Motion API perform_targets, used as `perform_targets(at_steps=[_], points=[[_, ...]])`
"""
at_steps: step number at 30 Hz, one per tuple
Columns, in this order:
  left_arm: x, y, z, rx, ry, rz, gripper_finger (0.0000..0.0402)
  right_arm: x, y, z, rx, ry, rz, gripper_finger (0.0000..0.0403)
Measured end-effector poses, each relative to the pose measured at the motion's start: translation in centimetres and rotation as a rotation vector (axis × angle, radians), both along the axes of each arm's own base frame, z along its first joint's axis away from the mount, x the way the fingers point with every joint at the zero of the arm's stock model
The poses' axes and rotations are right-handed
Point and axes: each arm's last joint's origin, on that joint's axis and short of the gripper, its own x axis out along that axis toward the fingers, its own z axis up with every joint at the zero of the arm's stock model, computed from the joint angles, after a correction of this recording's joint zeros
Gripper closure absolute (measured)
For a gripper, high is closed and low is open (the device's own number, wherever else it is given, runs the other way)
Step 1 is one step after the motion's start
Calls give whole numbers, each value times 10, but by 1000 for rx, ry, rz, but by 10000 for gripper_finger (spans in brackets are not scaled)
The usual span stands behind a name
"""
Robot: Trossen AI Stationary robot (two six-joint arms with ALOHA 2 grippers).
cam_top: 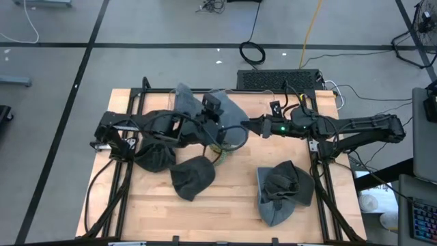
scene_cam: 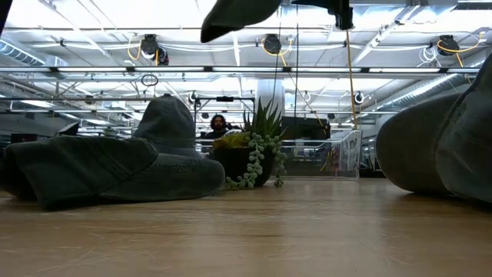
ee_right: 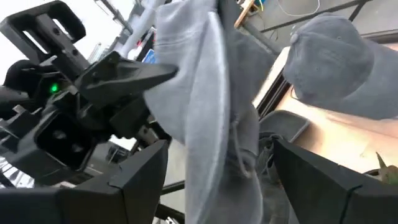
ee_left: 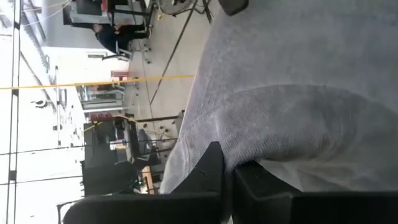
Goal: Pick & Place hat
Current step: Put the left gray cap into the left transparent bin
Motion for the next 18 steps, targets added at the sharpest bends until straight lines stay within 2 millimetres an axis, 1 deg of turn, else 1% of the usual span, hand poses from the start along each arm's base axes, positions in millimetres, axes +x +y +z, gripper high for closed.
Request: perform_targets(at_steps=[5, 8, 11, 13, 16, 18], points=[[8, -2, -5, -9, 3, -24, 401, 0, 2, 0, 6, 1, 71, 129], [10, -4, -8, -2, 30, -46, 401, 0, 3, -1, 5, 9, 97, 153], [11, -5, -9, -2, 35, -52, 401, 0, 3, 0, 5, 6, 99, 197], [11, -6, -11, -8, 48, -64, 401, -1, 3, 0, 0, 3, 116, 233], [10, -7, -12, -5, 64, -70, 399, -1, 4, 0, -17, 7, 154, 295], [9, -7, -13, -2, 79, -70, 398, -1, 5, 0, -19, 7, 190, 345]])
